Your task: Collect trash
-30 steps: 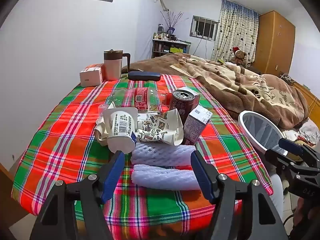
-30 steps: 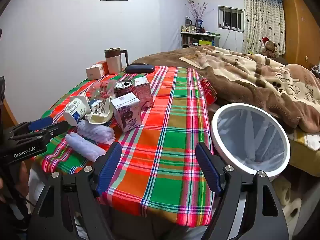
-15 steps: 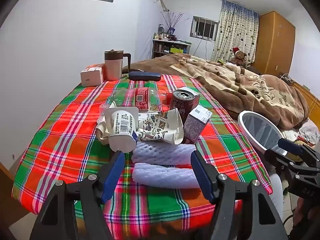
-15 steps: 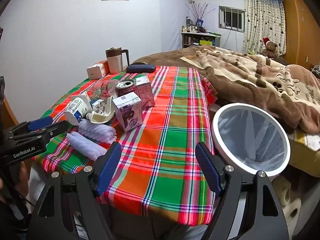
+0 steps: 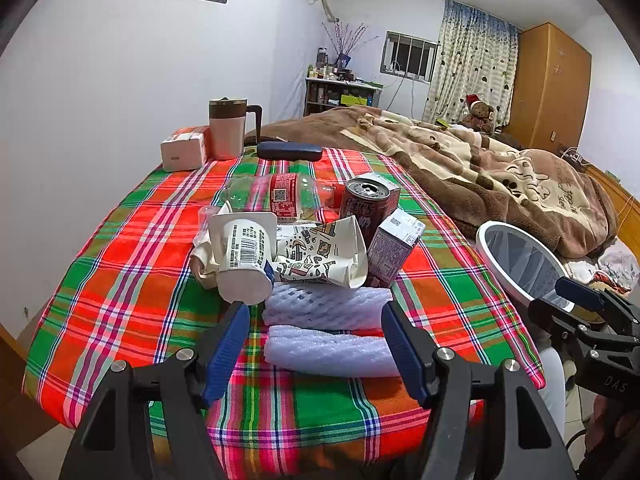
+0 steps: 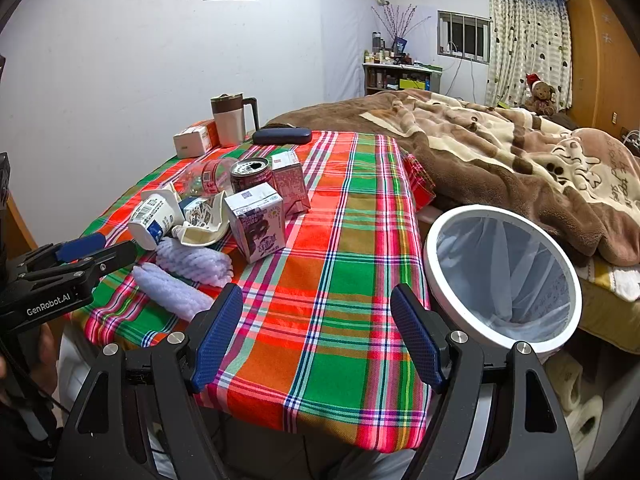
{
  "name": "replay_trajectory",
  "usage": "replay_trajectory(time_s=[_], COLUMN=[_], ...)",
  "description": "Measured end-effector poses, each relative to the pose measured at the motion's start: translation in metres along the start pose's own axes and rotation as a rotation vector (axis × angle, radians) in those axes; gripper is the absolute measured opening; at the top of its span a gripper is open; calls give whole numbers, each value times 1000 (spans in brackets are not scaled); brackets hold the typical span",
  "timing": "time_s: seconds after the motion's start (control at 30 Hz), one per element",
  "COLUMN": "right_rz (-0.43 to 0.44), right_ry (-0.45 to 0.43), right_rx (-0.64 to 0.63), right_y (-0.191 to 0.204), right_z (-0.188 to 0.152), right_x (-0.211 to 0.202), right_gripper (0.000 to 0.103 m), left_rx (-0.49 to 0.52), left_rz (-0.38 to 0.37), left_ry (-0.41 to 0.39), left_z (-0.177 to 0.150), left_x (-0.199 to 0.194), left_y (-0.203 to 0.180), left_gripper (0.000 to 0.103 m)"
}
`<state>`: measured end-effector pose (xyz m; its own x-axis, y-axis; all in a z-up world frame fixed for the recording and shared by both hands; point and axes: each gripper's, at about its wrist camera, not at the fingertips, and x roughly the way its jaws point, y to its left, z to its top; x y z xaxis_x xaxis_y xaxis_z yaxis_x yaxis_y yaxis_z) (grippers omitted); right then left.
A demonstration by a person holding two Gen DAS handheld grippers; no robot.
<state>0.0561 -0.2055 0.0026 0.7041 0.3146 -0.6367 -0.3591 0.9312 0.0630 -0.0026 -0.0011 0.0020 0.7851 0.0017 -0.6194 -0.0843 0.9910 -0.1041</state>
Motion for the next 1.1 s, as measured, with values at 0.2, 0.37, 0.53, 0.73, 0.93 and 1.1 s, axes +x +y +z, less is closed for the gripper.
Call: replay_trajectory(time_s=[0.2, 0.37, 0.53, 0.73, 0.93, 1.1], right_rz=[-1, -1, 0, 0, 1, 1], right_ry=[0, 1, 1, 1, 5, 4], right_rx=[0, 0, 0, -1, -2, -3], right_y=[0, 0, 0, 0, 1, 1], right_z=[0, 0, -1, 0, -1, -1], right_x=[0, -1, -1, -2, 0, 1], right_gripper=[78, 78, 78, 78, 78, 78], left_rx=[0, -1, -2, -2, -2, -2], left_rz=[2, 2, 1, 1, 0, 1], left_ry=[-2, -1, -1, -1, 0, -1], left_z=[0, -1, -1, -1, -1, -1], left_x=[-2, -3, -3, -3, -3, -2], left_y=[1, 1, 1, 1, 1, 1], left_gripper=[68, 68, 68, 68, 68, 68])
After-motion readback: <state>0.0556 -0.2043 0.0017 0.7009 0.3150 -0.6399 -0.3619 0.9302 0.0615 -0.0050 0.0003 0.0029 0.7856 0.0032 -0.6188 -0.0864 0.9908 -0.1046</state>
